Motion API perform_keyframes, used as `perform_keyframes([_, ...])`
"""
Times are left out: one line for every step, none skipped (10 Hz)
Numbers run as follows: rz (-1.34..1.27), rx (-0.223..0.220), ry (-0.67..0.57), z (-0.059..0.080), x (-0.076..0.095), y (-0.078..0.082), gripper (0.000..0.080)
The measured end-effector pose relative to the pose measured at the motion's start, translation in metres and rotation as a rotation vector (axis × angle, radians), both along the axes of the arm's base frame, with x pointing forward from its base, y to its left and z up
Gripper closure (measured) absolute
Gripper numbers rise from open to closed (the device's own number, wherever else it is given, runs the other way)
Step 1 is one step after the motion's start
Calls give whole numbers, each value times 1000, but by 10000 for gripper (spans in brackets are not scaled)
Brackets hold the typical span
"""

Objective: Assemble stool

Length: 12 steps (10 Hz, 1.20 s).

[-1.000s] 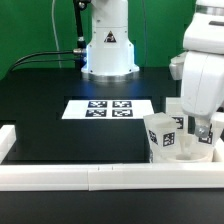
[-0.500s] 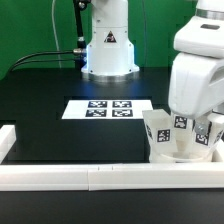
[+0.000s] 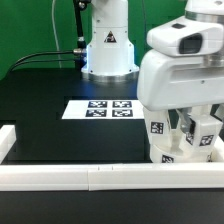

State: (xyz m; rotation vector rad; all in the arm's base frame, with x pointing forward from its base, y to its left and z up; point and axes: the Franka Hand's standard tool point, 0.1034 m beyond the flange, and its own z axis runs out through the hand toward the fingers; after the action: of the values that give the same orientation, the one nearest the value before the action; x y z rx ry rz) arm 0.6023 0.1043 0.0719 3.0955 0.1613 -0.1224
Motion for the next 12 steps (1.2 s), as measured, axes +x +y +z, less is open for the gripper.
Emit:
perform_keyframes([-144, -18, 38, 1, -1, -6, 466])
perform_keyframes([-205, -25, 35, 0, 0, -8, 466])
perform_keyframes([-291, -38, 32, 0, 0, -12, 466])
perform_keyframes([-348, -46, 28, 0, 0, -14, 466])
perform_keyframes([-383, -51, 26, 0, 0, -15, 466])
perform_keyframes([-382, -51, 27, -1, 0, -15, 387])
perform_keyframes([-381, -50, 27, -1, 0, -15, 216])
perform_keyframes([-377, -48, 26, 0, 1, -16, 216])
perform_keyframes([-371, -43, 21, 6, 3, -20, 163])
perform_keyframes([-364, -32, 24, 17, 5, -25, 163])
perform_keyframes([-361, -25, 45, 33, 6, -32, 152])
perform_keyframes([-362, -21, 48, 44, 10, -37, 152])
